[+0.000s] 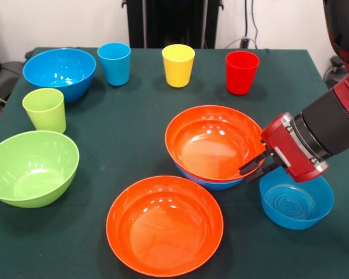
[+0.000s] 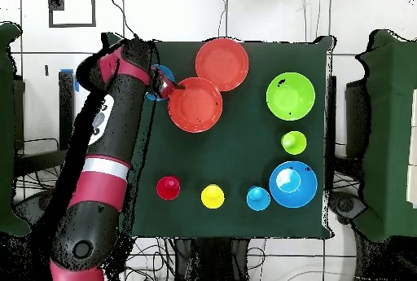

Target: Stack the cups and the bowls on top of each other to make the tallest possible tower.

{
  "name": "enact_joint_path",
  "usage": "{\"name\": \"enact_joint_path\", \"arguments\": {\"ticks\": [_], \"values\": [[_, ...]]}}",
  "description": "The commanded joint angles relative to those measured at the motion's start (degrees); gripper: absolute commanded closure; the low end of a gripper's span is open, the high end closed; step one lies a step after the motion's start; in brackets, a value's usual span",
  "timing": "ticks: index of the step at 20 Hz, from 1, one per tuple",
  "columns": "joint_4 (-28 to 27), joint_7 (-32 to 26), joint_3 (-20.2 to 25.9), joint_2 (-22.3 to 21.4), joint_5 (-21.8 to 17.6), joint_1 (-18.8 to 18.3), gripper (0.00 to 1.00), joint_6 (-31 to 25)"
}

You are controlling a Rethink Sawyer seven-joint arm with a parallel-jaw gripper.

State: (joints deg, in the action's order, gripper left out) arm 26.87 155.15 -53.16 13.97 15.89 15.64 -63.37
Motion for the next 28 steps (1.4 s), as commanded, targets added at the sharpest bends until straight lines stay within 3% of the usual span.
{"name": "enact_joint_path", "arguments": {"ticks": [1,4,5,19,28], "values": [[6.5,11.7,5.1,0.0,-0.5,-0.1,1.00,5.1],[6.9,11.2,5.0,-0.3,-0.7,-0.1,1.00,5.5],[6.8,11.2,4.5,-0.2,-1.0,0.0,0.00,5.4],[6.9,9.6,4.5,0.0,-0.6,-0.3,0.00,5.8],[5.8,7.7,2.4,-3.5,-0.5,-2.0,0.00,1.9]]}}
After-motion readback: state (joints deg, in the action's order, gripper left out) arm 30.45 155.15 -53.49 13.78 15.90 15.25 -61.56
